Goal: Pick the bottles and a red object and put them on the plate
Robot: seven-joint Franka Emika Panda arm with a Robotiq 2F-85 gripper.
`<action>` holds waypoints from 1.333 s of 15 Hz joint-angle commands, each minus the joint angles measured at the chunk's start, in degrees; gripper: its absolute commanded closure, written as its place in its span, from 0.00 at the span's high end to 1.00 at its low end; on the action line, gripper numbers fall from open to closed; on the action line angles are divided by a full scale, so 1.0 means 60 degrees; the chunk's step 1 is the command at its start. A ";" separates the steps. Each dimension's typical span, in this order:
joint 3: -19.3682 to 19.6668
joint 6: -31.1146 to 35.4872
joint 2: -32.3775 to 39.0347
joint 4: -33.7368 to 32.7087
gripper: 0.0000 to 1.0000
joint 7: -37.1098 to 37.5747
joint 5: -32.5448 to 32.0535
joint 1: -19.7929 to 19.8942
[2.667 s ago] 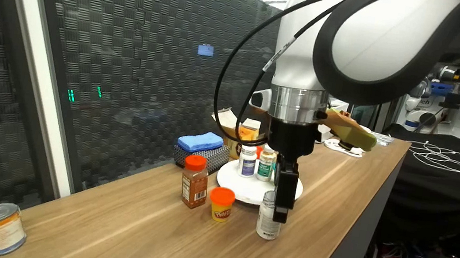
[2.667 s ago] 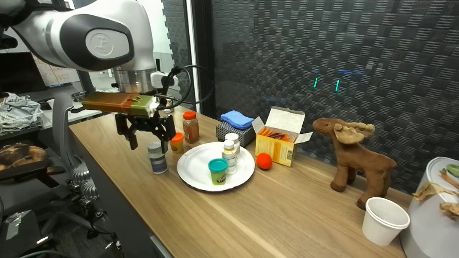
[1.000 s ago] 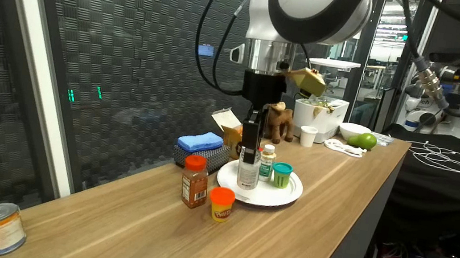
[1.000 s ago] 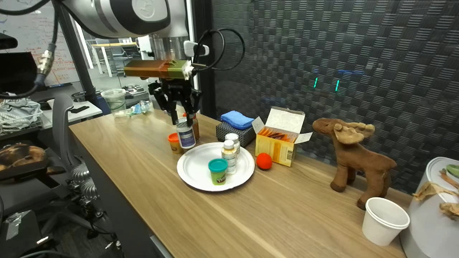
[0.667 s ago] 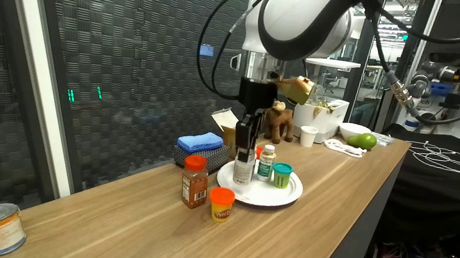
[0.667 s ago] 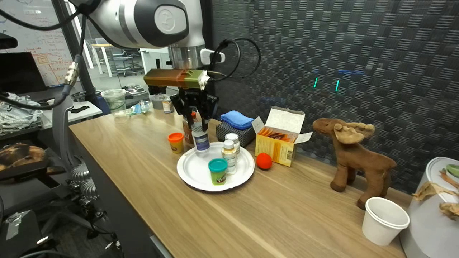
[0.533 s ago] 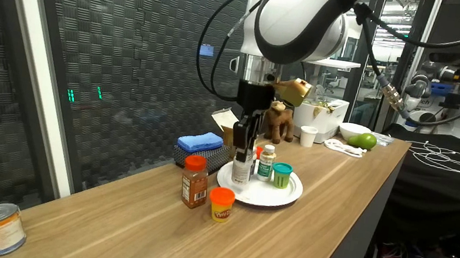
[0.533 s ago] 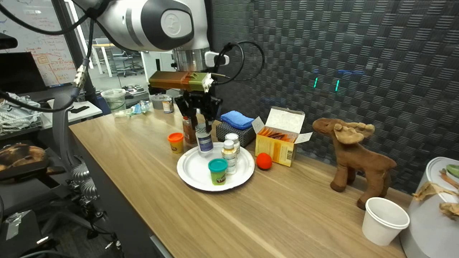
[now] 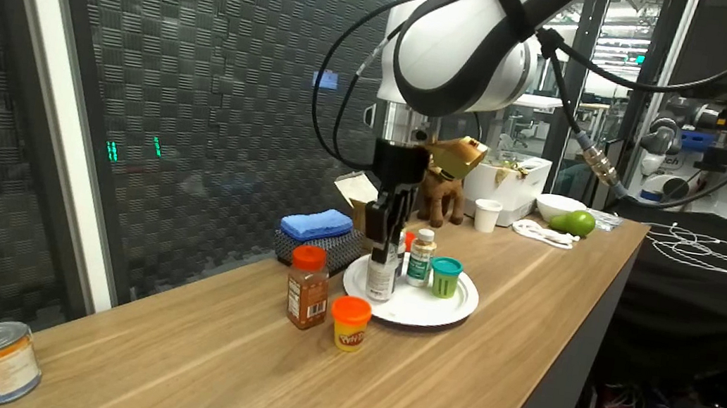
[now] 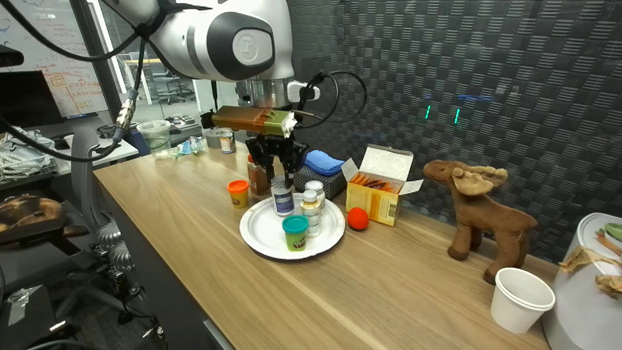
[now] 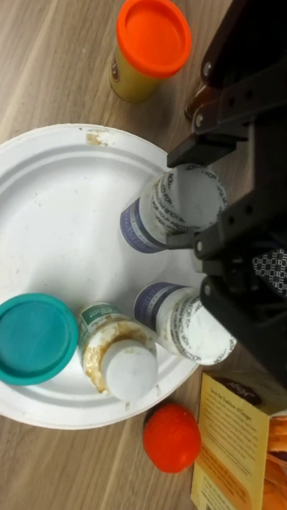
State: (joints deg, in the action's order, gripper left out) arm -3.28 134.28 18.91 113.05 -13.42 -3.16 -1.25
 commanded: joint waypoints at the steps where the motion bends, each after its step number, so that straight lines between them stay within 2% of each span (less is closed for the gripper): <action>1: -0.0051 -0.0191 0.0143 -0.0260 0.23 -0.0051 0.0201 0.0123; 2: -0.0082 -0.0261 0.0108 -0.0245 0.69 -0.0111 0.0256 0.0154; 3: -0.0148 -0.0337 0.0025 -0.0221 0.70 -0.0201 0.0405 0.0195; 7: -0.0338 -0.0349 -0.0491 -0.0001 1.00 -0.0338 0.0884 0.0161; 14: -0.0759 -0.0402 -0.1571 0.0127 1.00 -0.0187 0.0823 -0.0415; 20: -0.1019 -0.0824 -0.1309 -0.0014 1.00 -0.0132 0.0567 -0.0992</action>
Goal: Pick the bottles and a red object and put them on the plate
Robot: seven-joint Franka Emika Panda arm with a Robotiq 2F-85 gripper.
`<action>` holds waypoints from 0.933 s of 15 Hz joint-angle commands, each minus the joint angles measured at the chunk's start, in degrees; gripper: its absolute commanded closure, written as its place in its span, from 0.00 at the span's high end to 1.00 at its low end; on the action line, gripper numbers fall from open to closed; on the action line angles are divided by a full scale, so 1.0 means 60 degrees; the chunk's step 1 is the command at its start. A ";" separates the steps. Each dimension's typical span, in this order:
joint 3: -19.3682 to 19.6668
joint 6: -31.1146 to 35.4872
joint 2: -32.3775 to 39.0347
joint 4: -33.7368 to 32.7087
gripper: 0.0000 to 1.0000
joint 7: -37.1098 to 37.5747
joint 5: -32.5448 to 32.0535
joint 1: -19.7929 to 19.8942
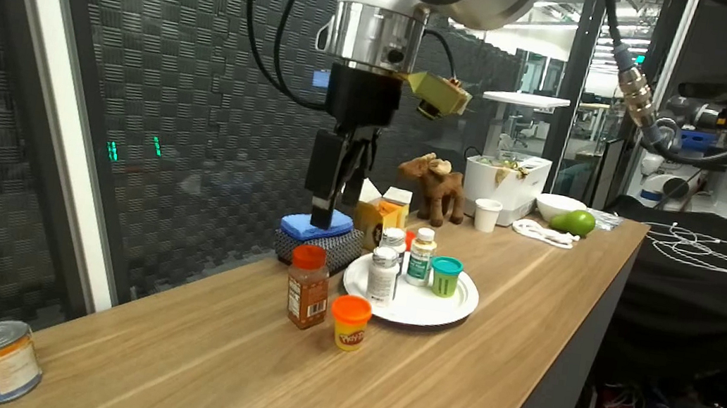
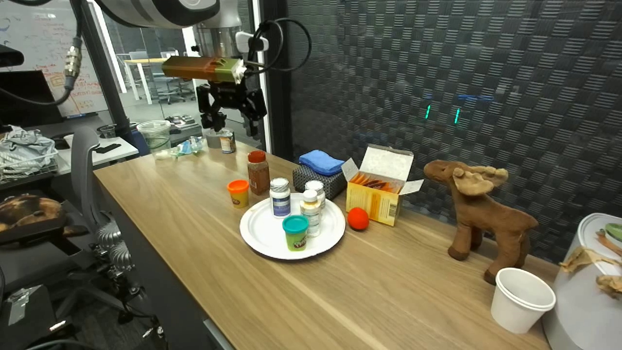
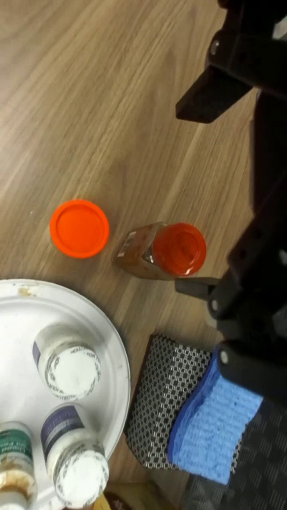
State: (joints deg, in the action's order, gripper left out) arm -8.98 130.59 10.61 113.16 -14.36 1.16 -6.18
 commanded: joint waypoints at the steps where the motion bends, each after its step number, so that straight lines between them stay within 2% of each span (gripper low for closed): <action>1: -0.0048 -0.0248 0.0196 -0.0041 1.00 0.0081 -0.0261 -0.0234; 14: -0.0019 -0.0062 0.1020 -0.0266 1.00 -0.0046 -0.0708 -0.0293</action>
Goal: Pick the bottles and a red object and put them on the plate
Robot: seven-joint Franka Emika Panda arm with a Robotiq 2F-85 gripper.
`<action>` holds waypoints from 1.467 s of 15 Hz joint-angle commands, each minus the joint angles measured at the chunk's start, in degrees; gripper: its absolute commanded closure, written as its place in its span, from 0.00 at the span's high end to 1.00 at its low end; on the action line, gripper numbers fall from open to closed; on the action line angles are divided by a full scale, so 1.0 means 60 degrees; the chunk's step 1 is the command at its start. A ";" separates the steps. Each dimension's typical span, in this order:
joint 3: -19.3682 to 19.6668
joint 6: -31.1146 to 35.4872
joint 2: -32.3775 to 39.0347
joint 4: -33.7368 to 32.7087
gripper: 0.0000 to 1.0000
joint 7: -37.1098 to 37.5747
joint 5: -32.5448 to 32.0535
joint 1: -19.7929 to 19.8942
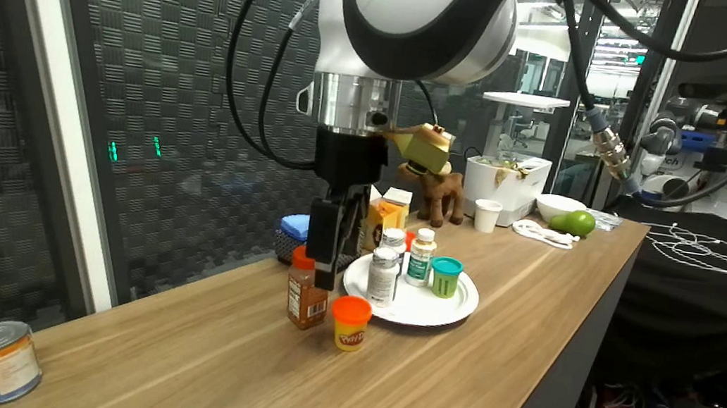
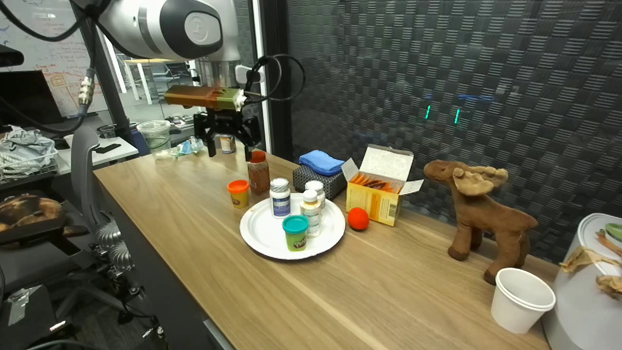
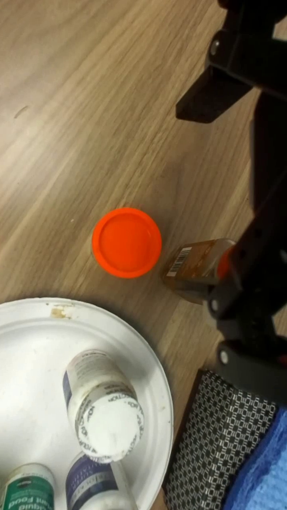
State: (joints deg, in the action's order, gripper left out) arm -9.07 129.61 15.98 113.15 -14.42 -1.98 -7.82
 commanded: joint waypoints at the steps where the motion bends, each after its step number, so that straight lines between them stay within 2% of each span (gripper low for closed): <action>1: 0.0006 0.0168 0.0201 -0.0322 1.00 -0.0047 -0.0193 -0.0010; 12: 0.0021 0.0620 0.0986 -0.1138 1.00 0.0060 -0.0169 -0.0023; 13: 0.0024 0.0648 0.1001 -0.1170 0.75 0.0067 -0.0156 -0.0015; 14: 0.0047 0.0714 0.1024 -0.1204 0.74 0.0098 -0.0189 -0.0021; 15: 0.0091 0.0797 0.1036 -0.1212 0.84 0.0149 -0.0275 -0.0043; 17: 0.0132 0.0875 0.1031 -0.1228 0.95 0.0187 -0.0347 -0.0055; 19: 0.0244 0.1037 0.1047 -0.1212 1.00 0.0318 -0.0664 -0.0108; 22: 0.0321 0.1124 0.1156 -0.1290 1.00 0.0443 -0.0958 -0.0089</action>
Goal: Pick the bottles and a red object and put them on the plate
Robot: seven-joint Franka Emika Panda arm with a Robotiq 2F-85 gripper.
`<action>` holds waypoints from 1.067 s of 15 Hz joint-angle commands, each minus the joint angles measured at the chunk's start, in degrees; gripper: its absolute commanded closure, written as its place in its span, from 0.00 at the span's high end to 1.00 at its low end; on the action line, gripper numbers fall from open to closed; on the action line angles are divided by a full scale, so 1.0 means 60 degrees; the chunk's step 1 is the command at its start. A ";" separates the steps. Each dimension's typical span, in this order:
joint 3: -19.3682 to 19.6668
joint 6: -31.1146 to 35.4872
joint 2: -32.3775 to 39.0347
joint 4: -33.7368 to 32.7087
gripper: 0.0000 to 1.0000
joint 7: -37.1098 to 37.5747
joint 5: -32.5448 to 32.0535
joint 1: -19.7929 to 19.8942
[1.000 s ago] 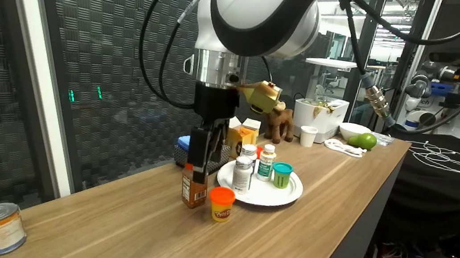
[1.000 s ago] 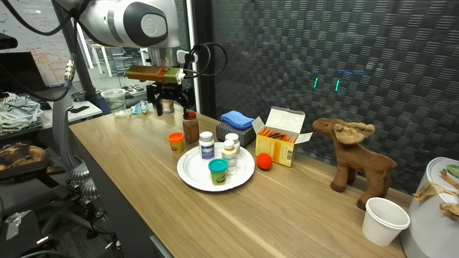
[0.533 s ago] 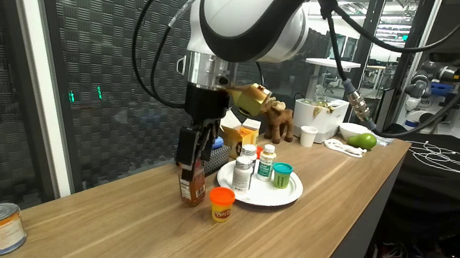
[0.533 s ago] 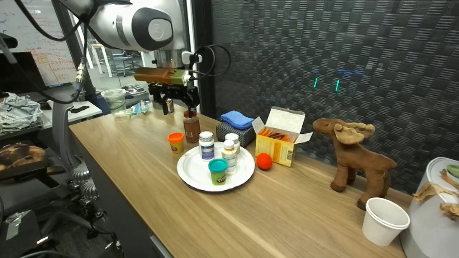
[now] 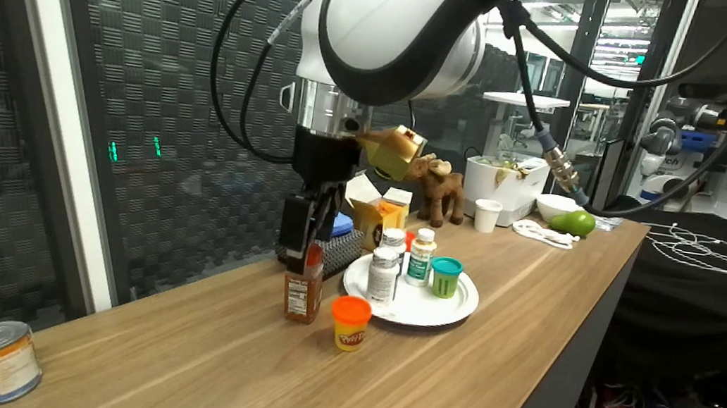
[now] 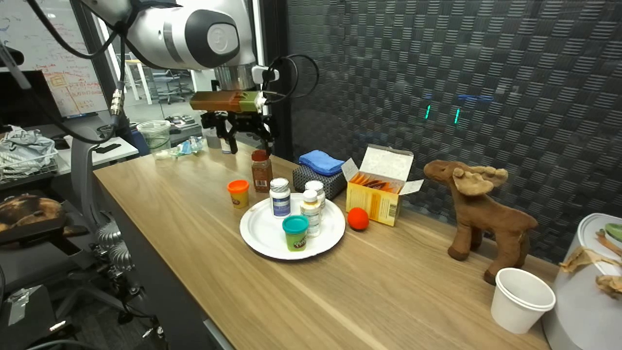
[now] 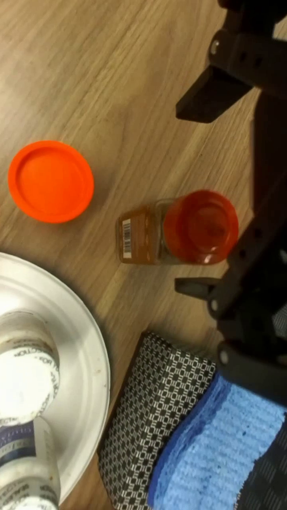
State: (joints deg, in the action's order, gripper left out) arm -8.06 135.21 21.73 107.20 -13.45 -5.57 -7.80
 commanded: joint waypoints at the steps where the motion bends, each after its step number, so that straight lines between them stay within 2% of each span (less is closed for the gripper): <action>1: 0.0181 0.0209 0.0239 -0.0333 1.00 0.0327 -0.0425 -0.0088; 10: 0.0210 0.0108 0.0798 -0.0943 1.00 0.0243 -0.0307 -0.0030; 12: 0.0226 0.0148 0.0831 -0.0992 0.73 0.0277 -0.0326 -0.0041; 16: 0.0320 0.0307 0.0686 -0.0922 0.42 0.0412 -0.0477 -0.0080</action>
State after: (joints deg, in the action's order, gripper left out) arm -6.90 136.19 26.12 102.72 -12.52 -6.68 -7.72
